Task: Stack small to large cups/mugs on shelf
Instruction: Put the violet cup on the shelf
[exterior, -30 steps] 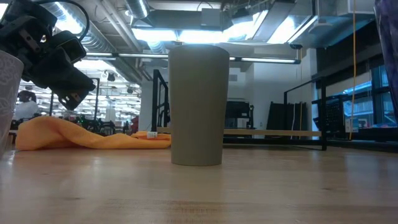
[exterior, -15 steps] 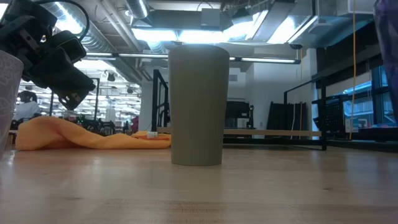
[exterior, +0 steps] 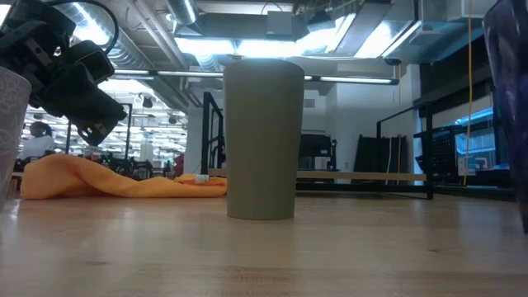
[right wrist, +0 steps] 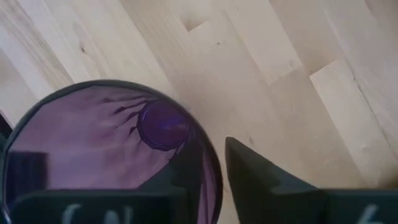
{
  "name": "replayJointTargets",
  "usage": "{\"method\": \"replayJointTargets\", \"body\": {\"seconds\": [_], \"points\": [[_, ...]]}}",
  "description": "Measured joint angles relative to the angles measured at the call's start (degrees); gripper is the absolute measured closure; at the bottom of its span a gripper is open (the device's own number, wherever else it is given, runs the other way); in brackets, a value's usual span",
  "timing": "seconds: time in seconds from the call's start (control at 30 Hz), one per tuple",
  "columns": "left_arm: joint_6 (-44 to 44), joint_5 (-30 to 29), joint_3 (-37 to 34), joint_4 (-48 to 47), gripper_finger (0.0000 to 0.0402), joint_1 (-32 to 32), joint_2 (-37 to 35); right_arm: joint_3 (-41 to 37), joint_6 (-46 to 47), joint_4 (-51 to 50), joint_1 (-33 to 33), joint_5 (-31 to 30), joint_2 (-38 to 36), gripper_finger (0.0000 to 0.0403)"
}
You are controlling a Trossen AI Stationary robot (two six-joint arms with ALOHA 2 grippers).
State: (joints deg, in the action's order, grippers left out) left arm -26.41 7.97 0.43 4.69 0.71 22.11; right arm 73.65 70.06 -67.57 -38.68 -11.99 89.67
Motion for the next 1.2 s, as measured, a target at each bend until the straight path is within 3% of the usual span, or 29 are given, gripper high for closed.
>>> {"method": "replayJointTargets", "body": {"seconds": [0.27, 0.6, 0.9, 1.2], "points": [[0.0, 0.0, 0.0, 0.0, 0.0360, 0.0, 0.0, 0.0, 0.0, 0.3, 0.0, 0.1, -0.1, 0.0390], [0.0, 0.0, 0.0, 0.0, 0.0360, 0.0, 0.0, 1.1, -0.2, 0.8, 1.4, 0.1, 0.0, 0.0388], [0.0, 0.0, 0.0, 0.0, 0.0360, 0.0, 0.0, 5.3, -6.3, -3.7, 6.6, -0.6, -0.1, 0.0388], [0.0, 0.0, 0.0, 0.0, 0.0360, 0.0, 0.0, 10.3, -11.4, -10.5, 13.7, -7.3, -2.0, 0.0389]]}}
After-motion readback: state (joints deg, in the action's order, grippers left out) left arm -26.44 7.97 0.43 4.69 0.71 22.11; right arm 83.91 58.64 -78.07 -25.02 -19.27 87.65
